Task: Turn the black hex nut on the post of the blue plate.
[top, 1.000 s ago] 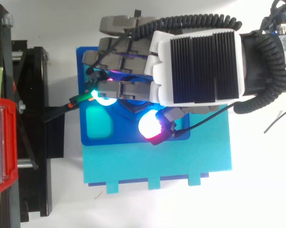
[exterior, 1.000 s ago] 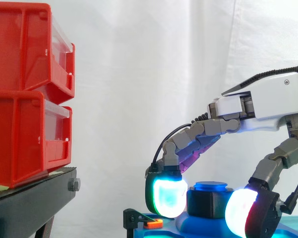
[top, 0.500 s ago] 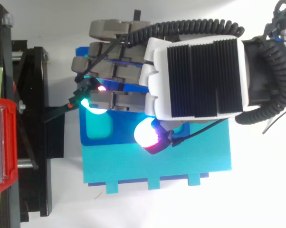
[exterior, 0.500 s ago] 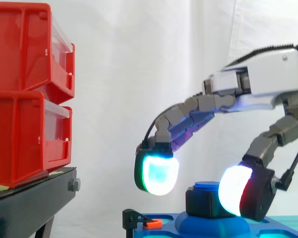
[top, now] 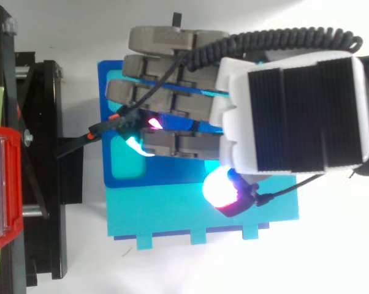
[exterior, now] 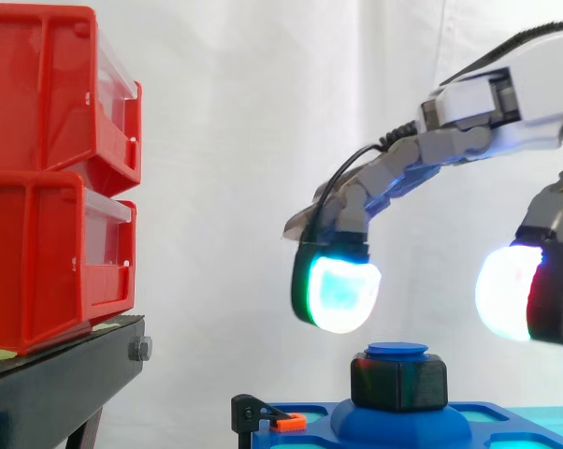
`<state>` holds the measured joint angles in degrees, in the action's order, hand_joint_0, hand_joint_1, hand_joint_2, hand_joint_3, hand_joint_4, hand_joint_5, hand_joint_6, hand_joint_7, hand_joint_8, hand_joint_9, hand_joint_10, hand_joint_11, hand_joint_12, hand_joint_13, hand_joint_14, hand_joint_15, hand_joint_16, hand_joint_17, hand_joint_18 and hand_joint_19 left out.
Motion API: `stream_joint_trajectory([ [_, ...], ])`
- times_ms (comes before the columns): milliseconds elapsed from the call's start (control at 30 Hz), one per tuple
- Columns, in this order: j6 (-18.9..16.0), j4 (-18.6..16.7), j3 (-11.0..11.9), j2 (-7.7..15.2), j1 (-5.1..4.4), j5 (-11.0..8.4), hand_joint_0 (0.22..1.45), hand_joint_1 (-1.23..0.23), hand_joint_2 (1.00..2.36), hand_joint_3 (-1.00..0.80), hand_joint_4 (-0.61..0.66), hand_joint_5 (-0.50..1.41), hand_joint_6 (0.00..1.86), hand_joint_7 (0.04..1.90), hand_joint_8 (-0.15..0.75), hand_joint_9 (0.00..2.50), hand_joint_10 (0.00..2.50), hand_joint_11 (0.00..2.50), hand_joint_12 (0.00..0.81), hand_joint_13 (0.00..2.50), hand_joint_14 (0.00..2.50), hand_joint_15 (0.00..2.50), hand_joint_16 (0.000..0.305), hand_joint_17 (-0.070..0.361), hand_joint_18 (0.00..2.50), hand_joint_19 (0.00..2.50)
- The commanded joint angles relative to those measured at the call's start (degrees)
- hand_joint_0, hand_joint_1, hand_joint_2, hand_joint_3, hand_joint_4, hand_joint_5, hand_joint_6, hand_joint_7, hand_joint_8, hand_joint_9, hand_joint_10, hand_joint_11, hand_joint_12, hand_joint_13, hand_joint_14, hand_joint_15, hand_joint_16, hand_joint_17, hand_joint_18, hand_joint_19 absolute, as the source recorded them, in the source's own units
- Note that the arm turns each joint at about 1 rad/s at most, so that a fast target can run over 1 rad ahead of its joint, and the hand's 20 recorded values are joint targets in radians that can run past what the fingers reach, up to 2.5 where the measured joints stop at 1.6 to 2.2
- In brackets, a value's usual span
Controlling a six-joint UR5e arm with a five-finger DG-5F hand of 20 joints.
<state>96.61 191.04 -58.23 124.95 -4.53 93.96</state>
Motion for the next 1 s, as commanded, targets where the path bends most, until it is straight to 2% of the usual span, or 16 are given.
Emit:
stream_joint_trajectory([
  [0,0.07,0.82,-2.07,-2.34,-0.04,0.09,0.46,-0.53,1.0,-0.5,0.14,-0.24,0.5,0.71,0.216,0.07,0.0,0.0,0.374,0.02,0.0,0.02,0.054,0.122,0.0,0.18],
  [67,0.07,0.82,-4.7,-4.36,-0.04,0.09,0.46,-0.53,1.0,-0.5,0.14,-0.24,0.5,0.69,0.209,0.04,0.0,0.0,0.374,0.0,0.0,0.01,0.054,0.121,0.0,0.16],
  [100,-0.11,0.65,-7.08,-6.21,-0.04,0.0,0.46,-0.53,1.0,-0.5,0.13,-0.24,0.5,0.68,0.203,0.03,0.0,0.0,0.372,0.0,0.0,0.01,0.054,0.122,0.0,0.16],
  [133,-0.11,0.65,-7.08,-6.21,-0.04,0.0,0.46,-0.53,1.0,-0.5,0.13,-0.24,0.5,0.67,0.2,0.03,0.0,0.0,0.368,0.0,0.0,0.01,0.054,0.121,0.0,0.15],
  [200,-0.2,-1.2,-12.44,-9.55,-0.04,-0.79,0.46,-0.53,1.0,-0.5,0.12,-0.25,0.5,0.66,0.192,0.0,0.0,0.0,0.361,0.0,0.0,0.0,0.054,0.121,0.0,0.15],
  [233,-0.28,-1.99,-13.67,-10.51,-0.13,-1.23,0.46,-0.52,1.0,-0.5,0.12,-0.25,0.5,0.66,0.192,0.0,0.0,0.0,0.36,0.0,0.0,0.01,0.054,0.121,0.0,0.15],
  [300,-0.99,-5.15,-17.98,-13.41,-0.13,-2.64,0.46,-0.52,1.0,-0.5,0.12,-0.25,0.5,0.65,0.187,0.0,0.0,0.0,0.359,0.0,0.0,0.0,0.053,0.12,0.0,0.14],
  [333,-1.69,-6.91,-20.17,-14.64,-0.13,-3.08,0.46,-0.52,1.0,-0.5,0.12,-0.25,0.5,0.65,0.186,0.0,0.0,0.0,0.359,0.0,0.0,0.01,0.053,0.12,0.0,0.15],
  [400,-2.83,-8.93,-22.46,-16.14,-0.21,-3.43,0.46,-0.52,1.0,-0.5,0.12,-0.25,0.5,0.65,0.185,0.0,0.0,0.0,0.358,0.0,0.0,0.01,0.053,0.119,0.0,0.14],
  [567,-7.58,-10.6,-28.44,-19.65,-0.21,-3.69,0.46,-0.52,1.0,-0.5,0.12,-0.25,0.5,0.65,0.184,0.0,0.0,0.0,0.358,0.0,0.0,0.0,0.053,0.12,0.0,0.14],
  [600,-10.13,-12.62,-30.02,-20.71,-0.21,-5.01,0.46,-0.52,1.0,-0.5,0.12,-0.25,0.5,0.65,0.184,0.0,0.0,0.0,0.358,0.0,0.0,0.0,0.053,0.119,0.0,0.14],
  [767,-14.08,-13.15,-30.72,-21.23,-0.21,-6.77,0.46,-0.52,1.0,-0.5,0.12,-0.25,0.5,0.65,0.187,0.0,0.0,0.0,0.36,0.0,0.0,0.0,0.053,0.119,0.0,0.14],
  [867,-23.49,-13.24,-30.63,-21.15,-0.04,-7.21,0.46,-0.52,1.0,-0.5,0.12,-0.25,0.5,0.65,0.186,0.0,0.0,0.0,0.36,0.0,0.0,0.01,0.053,0.118,0.0,0.13],
  [900,-28.58,-13.33,-30.63,-21.15,-0.04,-7.21,0.46,-0.52,1.0,-0.5,0.12,-0.25,0.5,0.65,0.188,0.0,0.0,0.0,0.359,0.0,0.0,0.01,0.053,0.119,0.0,0.13],
  [933,-31.04,-13.5,-30.72,-21.23,-0.04,-7.3,0.46,-0.52,1.0,-0.5,0.11,-0.25,0.5,0.65,0.188,0.0,0.0,0.0,0.36,0.0,0.0,0.01,0.053,0.12,0.0,0.12],
  [967,-37.11,-14.2,-30.63,-21.15,-0.04,-7.47,0.46,-0.52,1.0,-0.5,0.11,-0.25,0.5,0.65,0.185,0.0,0.0,0.0,0.359,0.0,0.0,0.01,0.054,0.12,0.0,0.12],
])
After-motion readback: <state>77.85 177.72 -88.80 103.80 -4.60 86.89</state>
